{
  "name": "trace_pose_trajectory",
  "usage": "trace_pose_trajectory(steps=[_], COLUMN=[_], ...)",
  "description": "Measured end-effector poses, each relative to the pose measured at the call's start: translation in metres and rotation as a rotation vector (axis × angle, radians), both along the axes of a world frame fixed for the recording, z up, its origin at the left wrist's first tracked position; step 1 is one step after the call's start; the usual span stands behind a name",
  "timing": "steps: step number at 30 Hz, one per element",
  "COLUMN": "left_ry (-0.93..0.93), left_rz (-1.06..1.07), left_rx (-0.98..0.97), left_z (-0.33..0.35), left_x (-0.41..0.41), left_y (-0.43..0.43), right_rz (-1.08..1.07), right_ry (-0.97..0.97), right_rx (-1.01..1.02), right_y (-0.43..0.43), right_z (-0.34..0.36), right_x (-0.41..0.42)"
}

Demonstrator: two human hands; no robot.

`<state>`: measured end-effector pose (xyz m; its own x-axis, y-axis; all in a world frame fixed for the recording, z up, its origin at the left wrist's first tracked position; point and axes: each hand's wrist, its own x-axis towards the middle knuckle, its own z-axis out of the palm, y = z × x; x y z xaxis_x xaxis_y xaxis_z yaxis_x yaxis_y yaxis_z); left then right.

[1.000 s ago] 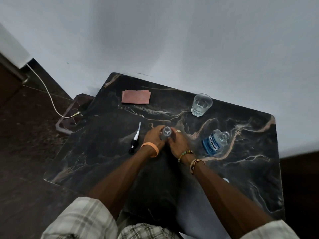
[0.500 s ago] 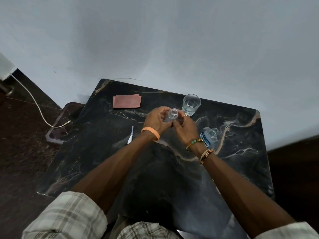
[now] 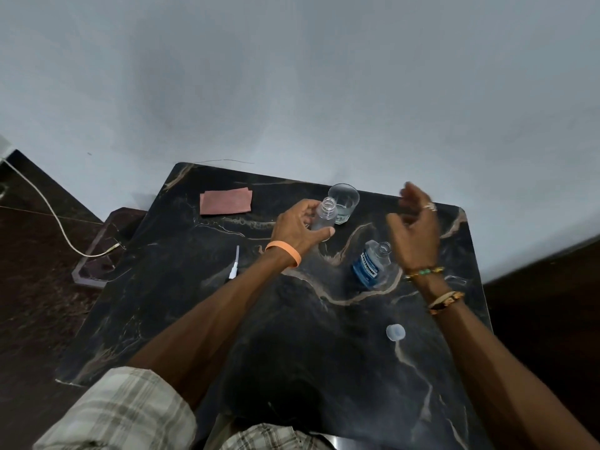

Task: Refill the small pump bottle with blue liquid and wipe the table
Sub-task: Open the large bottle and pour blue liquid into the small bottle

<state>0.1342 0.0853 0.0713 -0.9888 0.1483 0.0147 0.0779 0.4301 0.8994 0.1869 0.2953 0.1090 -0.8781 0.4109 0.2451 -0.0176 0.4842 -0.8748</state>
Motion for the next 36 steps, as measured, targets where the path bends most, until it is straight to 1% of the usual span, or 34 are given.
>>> trace_pose_trajectory(steps=[2,4,7,10,13,20,27,32,36], left_ry=[0.005,0.003,-0.014,-0.050,-0.078,-0.133,-0.171,-0.101,-0.010], left_rz=[-0.004,-0.010,-0.020,-0.034,-0.058,-0.063,-0.063,-0.037,0.002], left_rx=[0.010,0.010,-0.015,-0.043,-0.089,-0.146,-0.149,-0.097,-0.041], left_z=[0.001,-0.001,-0.008,-0.020,-0.030,-0.052,-0.062,-0.024,0.030], left_x=[0.001,0.002,0.006,0.012,0.019,0.035,0.040,0.006,-0.032], left_y=[0.006,0.011,0.018,0.021,0.021,0.019,0.014,0.008,0.007], right_rz=[-0.029,-0.037,-0.002,0.041,0.027,-0.078,-0.128,-0.074,-0.039], right_ry=[-0.018,-0.086,-0.228,-0.367,-0.428,-0.375,-0.354,-0.287,-0.161], right_rx=[-0.078,-0.118,-0.065,0.005,-0.035,-0.127,-0.119,-0.168,-0.028], right_y=[0.027,0.045,0.053,0.040,0.022,-0.005,-0.006,-0.009,-0.011], right_z=[0.002,-0.005,-0.031,-0.063,-0.088,-0.112,-0.117,-0.086,-0.025], right_x=[0.006,0.016,0.036,0.053,0.058,0.048,0.043,0.021,-0.014])
